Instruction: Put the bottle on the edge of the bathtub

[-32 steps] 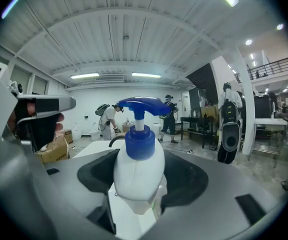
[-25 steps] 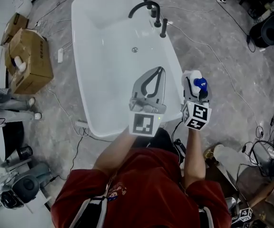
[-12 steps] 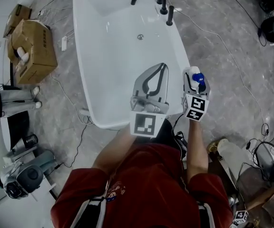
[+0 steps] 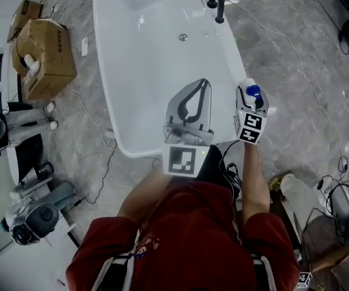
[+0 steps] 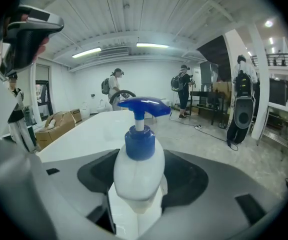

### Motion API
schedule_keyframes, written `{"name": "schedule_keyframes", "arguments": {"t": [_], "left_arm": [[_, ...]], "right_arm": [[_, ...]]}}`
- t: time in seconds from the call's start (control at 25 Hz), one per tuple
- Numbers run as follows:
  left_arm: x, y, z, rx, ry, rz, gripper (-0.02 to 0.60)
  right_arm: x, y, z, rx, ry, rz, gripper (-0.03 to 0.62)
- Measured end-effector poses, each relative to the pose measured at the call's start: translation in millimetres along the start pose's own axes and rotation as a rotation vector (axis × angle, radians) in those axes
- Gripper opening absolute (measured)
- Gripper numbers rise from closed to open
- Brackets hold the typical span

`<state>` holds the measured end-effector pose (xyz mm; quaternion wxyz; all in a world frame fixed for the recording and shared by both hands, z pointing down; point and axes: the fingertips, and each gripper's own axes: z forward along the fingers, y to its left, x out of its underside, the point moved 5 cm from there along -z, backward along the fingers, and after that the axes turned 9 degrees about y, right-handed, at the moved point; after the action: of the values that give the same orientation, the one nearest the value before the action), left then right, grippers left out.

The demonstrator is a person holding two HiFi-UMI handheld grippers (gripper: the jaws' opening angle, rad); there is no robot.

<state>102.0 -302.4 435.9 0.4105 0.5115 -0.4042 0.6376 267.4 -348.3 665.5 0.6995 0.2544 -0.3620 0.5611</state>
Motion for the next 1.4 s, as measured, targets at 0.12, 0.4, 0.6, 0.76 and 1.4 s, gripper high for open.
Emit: {"name": "schedule_keyframes", "arguments": {"t": [0.12,0.4,0.6,0.76,1.4], "left_arm": [[5.1,-3.5,7.5,0.000,0.020,0.010,0.015],[18.1,-5.2,18.7,-0.014,0.068,0.012,0.015],[27.6,-5.6,22.0,-0.030,0.093,-0.004,0.015],[34.4,-7.0,26.5,-0.027,0.112,-0.008,0.015],[36.8,-14.9,31.6,0.013,0.095,-0.023,0.015]], "right_arm": [[6.0,-3.0,12.8,-0.011,0.019,-0.014,0.275],[11.8,-13.6,32.6,-0.009,0.021,0.001,0.275],[18.1,-17.2,43.4,-0.007,0.028,-0.003,0.275],[22.3,-16.1,50.2,-0.033,0.025,0.015,0.275],[26.0,-10.5,58.5,-0.035,0.044,-0.034,0.319]]}}
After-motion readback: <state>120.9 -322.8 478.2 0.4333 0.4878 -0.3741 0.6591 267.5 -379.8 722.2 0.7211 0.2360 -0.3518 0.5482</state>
